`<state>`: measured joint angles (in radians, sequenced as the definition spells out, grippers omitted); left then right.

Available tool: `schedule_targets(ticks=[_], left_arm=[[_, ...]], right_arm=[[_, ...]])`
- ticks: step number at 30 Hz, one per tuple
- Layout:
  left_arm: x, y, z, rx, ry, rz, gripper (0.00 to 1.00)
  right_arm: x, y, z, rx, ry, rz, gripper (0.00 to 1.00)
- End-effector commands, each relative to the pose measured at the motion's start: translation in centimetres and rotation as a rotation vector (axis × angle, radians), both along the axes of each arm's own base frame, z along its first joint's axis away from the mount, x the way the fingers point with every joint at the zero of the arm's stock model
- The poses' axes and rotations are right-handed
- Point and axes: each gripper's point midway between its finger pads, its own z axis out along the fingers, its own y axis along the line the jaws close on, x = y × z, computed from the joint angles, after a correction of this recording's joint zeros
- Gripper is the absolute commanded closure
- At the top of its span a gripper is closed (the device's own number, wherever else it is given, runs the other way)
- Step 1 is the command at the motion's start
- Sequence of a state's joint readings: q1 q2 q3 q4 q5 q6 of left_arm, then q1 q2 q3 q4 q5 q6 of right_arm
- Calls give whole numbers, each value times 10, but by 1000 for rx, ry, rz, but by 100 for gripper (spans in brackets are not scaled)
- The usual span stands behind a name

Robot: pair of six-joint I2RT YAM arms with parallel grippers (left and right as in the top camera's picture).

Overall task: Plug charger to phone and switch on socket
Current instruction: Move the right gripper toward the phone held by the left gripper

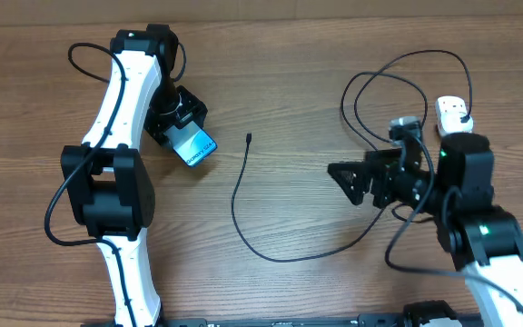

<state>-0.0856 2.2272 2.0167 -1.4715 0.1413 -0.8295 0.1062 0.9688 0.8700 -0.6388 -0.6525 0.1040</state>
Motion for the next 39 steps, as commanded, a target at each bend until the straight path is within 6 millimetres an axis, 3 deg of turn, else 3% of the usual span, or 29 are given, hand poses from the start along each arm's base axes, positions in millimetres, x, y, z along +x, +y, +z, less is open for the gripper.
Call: schedule_targets(ticks=[1, 8, 13, 20, 23, 39], left_arm=[[8, -4, 10, 0, -22, 112, 45], [8, -20, 14, -53, -2, 211, 45], [9, -40, 15, -103, -2, 218, 39], [5, -68, 19, -177, 33, 263, 39], [0, -88, 24, -253, 60, 248, 41], [-22, -143, 25, -266, 77, 117, 39]], right_arm=[[-2, 26, 17, 126, -1, 160, 0], [32, 32, -4, 340, 336, -23, 0], [48, 37, -32, 334, 418, -47, 12], [67, 52, -61, 317, 500, -160, 17], [72, 64, -71, 302, 521, -208, 17], [69, 108, -89, 253, 515, -247, 28]])
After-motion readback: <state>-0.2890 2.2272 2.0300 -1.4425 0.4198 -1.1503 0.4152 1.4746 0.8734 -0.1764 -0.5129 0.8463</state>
